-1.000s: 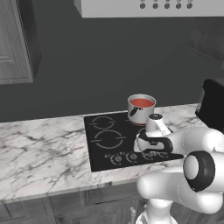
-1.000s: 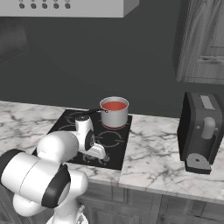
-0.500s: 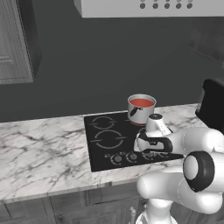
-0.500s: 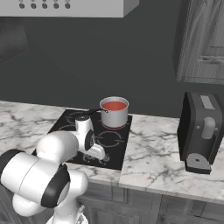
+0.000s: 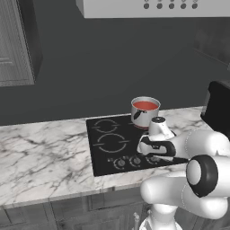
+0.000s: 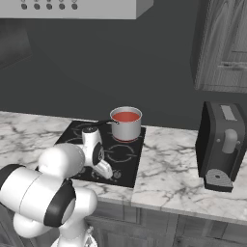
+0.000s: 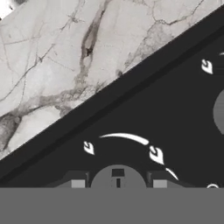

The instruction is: Wait until the marinara sauce is simmered to a deep red color and then turn off the stove.

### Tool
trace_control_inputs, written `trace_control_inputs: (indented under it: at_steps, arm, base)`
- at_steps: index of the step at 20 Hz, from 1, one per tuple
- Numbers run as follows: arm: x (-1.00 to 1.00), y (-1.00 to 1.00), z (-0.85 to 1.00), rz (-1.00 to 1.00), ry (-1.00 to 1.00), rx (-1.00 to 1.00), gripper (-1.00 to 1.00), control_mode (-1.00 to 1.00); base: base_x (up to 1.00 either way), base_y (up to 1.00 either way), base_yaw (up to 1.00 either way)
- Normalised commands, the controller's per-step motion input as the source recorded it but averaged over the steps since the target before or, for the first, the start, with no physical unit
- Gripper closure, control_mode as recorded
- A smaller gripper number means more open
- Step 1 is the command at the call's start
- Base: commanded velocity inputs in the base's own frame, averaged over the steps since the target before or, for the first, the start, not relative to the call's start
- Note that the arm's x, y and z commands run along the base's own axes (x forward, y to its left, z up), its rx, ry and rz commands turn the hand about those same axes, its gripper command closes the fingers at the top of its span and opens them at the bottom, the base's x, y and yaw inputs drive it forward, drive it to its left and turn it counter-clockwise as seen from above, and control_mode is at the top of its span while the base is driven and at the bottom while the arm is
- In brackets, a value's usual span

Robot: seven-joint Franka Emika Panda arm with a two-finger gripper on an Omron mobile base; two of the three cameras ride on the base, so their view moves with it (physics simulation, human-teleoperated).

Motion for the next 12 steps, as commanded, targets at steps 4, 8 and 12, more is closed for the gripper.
trace_control_inputs:
  at_steps: [4,8,12]
  arm:
    - [0.00,0.00,0.00,-0.30,0.00,0.00,1.00,-1.00]
    - [0.00,-0.01,-0.01,-0.28,0.00,0.00,1.00,-1.00]
    - [-0.01,-0.02,-0.02,-0.27,0.00,0.01,1.00,-1.00]
  base:
    - [0.00,0.00,0.00]
    - [0.00,0.00,0.00]
    - [0.00,0.00,0.00]
